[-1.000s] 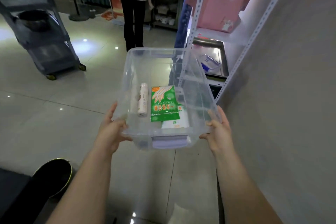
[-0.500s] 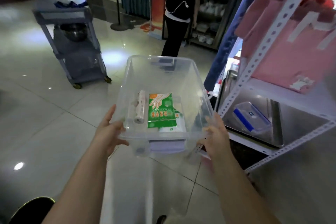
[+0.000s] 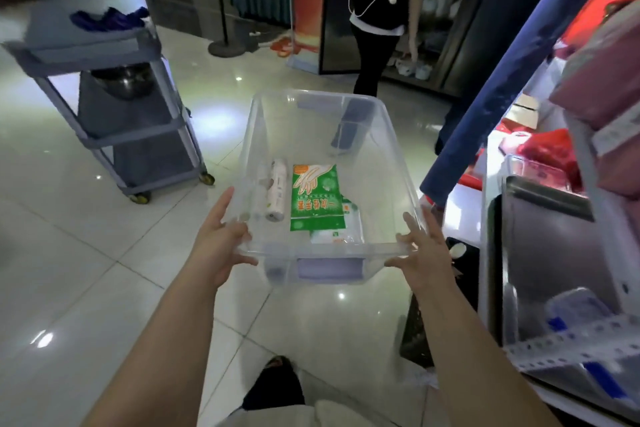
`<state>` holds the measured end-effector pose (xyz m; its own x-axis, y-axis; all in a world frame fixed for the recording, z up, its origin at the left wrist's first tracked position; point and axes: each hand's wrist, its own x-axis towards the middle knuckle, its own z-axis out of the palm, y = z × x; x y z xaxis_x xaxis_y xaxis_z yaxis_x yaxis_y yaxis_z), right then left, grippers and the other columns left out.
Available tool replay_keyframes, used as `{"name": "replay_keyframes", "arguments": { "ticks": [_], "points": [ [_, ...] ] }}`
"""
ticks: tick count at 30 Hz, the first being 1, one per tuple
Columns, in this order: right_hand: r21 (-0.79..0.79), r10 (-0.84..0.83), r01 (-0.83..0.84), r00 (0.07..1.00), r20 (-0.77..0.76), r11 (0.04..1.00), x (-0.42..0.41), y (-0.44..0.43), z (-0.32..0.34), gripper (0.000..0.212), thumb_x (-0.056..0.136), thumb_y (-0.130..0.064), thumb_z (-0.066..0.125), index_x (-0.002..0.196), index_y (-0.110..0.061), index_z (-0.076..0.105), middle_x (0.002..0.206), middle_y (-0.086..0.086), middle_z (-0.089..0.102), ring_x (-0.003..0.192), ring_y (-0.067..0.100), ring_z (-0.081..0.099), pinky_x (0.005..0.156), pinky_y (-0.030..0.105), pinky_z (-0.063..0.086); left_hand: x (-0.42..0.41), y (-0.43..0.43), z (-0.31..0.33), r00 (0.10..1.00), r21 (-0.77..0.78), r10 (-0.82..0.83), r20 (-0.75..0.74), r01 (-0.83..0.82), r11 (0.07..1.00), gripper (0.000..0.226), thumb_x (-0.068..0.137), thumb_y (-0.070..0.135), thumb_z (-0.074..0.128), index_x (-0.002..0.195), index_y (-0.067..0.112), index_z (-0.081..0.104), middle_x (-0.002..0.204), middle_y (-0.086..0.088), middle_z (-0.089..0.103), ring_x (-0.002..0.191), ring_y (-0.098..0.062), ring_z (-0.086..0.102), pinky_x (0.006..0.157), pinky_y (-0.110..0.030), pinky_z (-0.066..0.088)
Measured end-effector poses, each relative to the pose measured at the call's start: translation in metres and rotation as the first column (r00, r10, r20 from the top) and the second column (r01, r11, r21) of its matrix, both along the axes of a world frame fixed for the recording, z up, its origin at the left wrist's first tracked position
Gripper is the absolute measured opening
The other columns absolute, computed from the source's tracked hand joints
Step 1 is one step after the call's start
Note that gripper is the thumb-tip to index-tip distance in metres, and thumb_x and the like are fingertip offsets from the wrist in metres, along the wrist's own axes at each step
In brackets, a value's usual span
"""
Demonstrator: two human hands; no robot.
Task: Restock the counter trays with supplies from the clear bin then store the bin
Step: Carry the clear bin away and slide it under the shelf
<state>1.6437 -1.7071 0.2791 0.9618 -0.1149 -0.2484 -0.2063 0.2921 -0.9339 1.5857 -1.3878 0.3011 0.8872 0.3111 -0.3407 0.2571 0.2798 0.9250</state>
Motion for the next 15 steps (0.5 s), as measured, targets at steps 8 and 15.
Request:
{"name": "replay_keyframes", "arguments": {
  "ticks": [8, 15],
  "points": [
    [-0.492, 0.048, -0.048, 0.999, -0.014, 0.869, 0.133, 0.025, 0.009, 0.101, 0.046, -0.036, 0.08, 0.138, -0.023, 0.042, 0.12, -0.014, 0.053, 0.094, 0.015, 0.064, 0.069, 0.027, 0.055, 0.218, 0.028, 0.008, 0.976, 0.019, -0.193, -0.099, 0.196, 0.98, 0.076, 0.085, -0.006, 0.052, 0.138, 0.047, 0.039, 0.128, -0.013, 0.056, 0.094, -0.035, 0.062, 0.07, -0.061, 0.053],
    [-0.066, -0.134, 0.123, 0.969, -0.21, 0.99, 0.256, -0.002, -0.047, 0.062, 0.07, -0.011, 0.082, 0.126, -0.016, 0.055, 0.109, 0.011, 0.07, 0.103, 0.003, 0.055, 0.095, 0.016, 0.043, 0.394, -0.002, -0.012, 0.899, 0.074, -0.404, -0.169, 0.42, 0.904, 0.083, 0.075, -0.013, 0.046, 0.129, 0.05, 0.048, 0.118, -0.006, 0.059, 0.08, -0.032, 0.061, 0.06, -0.054, 0.053]
  ]
}}
